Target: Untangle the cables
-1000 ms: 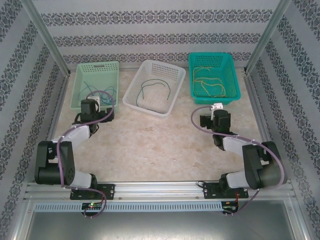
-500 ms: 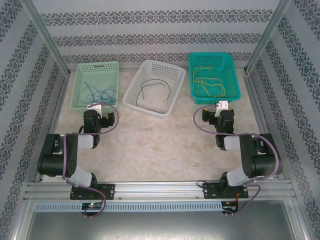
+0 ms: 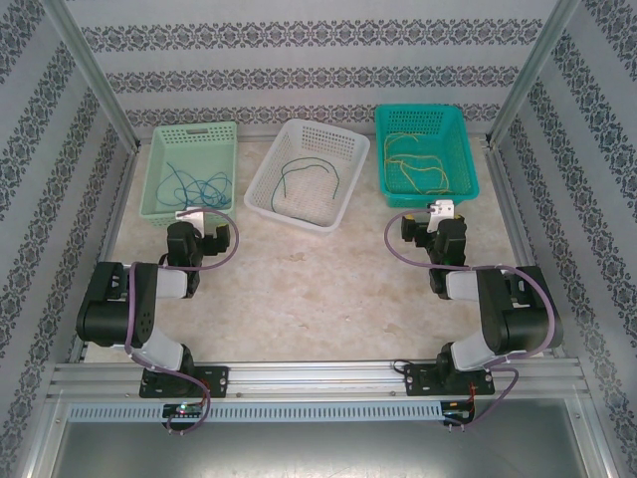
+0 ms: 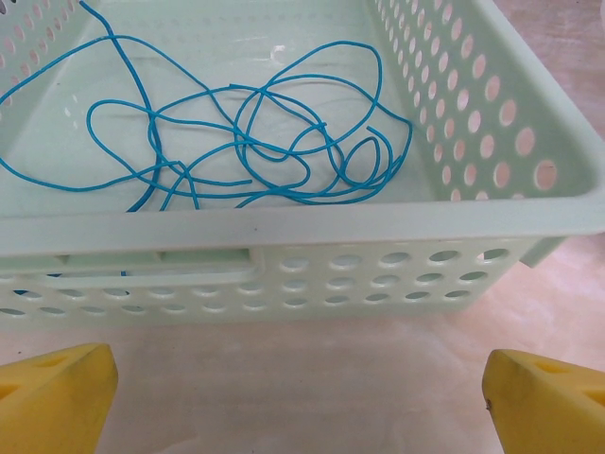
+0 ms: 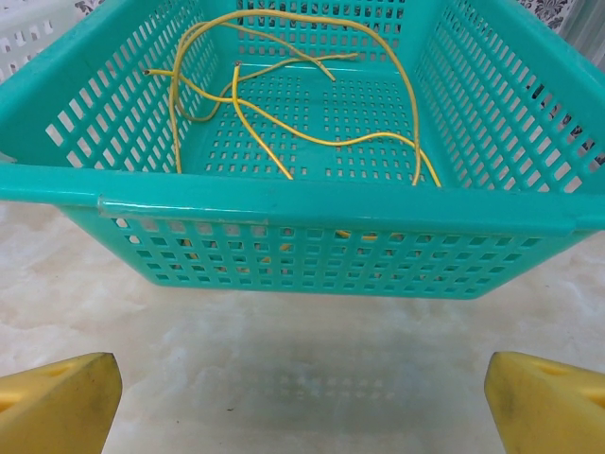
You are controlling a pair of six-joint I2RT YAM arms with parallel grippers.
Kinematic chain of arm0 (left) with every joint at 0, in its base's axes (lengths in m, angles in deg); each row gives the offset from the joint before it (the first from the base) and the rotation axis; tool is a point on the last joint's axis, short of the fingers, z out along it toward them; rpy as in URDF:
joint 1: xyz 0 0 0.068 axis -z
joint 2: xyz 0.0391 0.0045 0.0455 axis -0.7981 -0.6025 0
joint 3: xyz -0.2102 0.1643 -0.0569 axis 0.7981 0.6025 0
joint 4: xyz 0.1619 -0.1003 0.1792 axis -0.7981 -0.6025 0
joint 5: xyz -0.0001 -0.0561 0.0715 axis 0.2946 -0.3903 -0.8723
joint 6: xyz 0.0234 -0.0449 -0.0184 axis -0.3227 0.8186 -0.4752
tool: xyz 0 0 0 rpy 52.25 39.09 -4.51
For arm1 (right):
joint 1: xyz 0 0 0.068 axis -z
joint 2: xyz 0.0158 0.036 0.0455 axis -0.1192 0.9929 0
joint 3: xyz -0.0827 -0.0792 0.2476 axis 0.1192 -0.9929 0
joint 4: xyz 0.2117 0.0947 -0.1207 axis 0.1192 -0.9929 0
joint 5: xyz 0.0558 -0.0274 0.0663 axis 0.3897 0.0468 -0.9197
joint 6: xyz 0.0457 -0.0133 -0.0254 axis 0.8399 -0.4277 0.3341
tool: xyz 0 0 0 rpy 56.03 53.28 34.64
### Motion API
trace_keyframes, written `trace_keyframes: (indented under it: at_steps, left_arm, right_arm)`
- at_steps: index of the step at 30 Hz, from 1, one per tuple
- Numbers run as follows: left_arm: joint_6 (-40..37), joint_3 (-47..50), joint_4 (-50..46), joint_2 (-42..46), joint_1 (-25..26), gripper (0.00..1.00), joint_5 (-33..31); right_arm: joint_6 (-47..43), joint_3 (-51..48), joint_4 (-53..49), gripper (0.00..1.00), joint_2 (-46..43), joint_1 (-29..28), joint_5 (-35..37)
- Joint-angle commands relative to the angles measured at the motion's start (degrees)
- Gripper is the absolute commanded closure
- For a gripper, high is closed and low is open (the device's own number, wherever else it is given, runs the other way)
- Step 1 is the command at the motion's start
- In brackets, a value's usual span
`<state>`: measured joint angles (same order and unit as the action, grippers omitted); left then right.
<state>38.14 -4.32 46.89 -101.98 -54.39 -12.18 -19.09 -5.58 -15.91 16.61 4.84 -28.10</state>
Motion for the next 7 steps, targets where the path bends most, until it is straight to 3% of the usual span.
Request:
trace_keyframes:
  at_steps: [1,7]
  left_arm:
    - [-1.08,-0.34,2.91,0.15,0.73,0.00,0.75]
    - [-1.26,-0.44,2.71,0.11,1.17,0.00,0.05]
  right_arm:
    - [0.58,0.19,1.50,0.02,0.07,0.15,-1.00]
    - [0.52,0.10,1.68,0.02,-0.09,0.15,-0.94]
